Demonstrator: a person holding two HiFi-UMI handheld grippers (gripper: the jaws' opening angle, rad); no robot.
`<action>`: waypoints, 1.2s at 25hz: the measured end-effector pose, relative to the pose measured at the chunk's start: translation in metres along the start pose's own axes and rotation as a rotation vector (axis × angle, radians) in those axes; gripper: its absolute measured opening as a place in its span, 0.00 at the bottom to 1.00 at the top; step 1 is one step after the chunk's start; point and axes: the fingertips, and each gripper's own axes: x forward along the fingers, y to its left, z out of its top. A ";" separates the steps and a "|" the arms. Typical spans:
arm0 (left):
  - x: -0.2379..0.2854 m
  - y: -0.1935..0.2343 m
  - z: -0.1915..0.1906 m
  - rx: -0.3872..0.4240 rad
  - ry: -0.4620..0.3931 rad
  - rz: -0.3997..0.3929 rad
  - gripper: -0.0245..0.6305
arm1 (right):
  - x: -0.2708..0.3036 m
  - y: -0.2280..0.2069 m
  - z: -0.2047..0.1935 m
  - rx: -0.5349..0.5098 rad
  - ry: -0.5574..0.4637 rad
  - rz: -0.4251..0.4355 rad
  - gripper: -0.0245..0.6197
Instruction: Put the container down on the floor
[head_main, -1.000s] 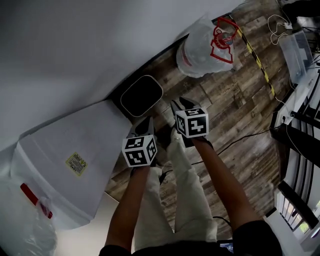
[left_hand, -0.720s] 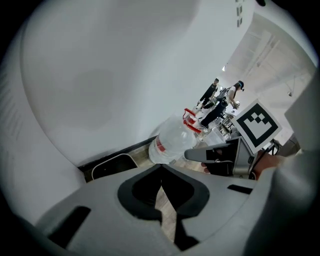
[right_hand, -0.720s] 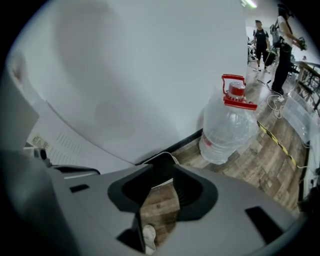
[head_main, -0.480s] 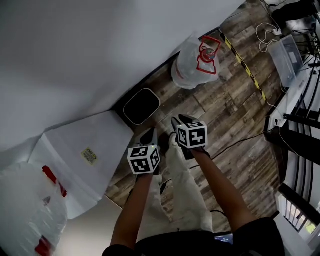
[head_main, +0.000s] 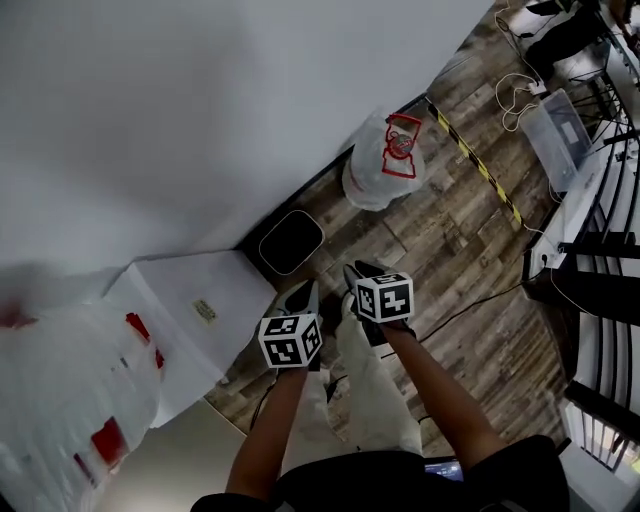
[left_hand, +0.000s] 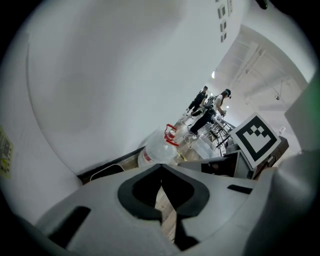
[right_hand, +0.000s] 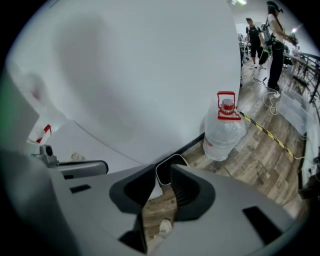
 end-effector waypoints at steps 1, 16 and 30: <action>-0.006 -0.004 0.004 0.011 -0.006 -0.002 0.06 | -0.007 0.003 0.003 0.001 -0.010 0.000 0.20; -0.095 -0.072 0.068 0.109 -0.137 -0.096 0.06 | -0.105 0.064 0.038 -0.016 -0.153 0.017 0.11; -0.172 -0.111 0.096 0.208 -0.229 -0.134 0.06 | -0.185 0.126 0.048 -0.099 -0.280 0.079 0.10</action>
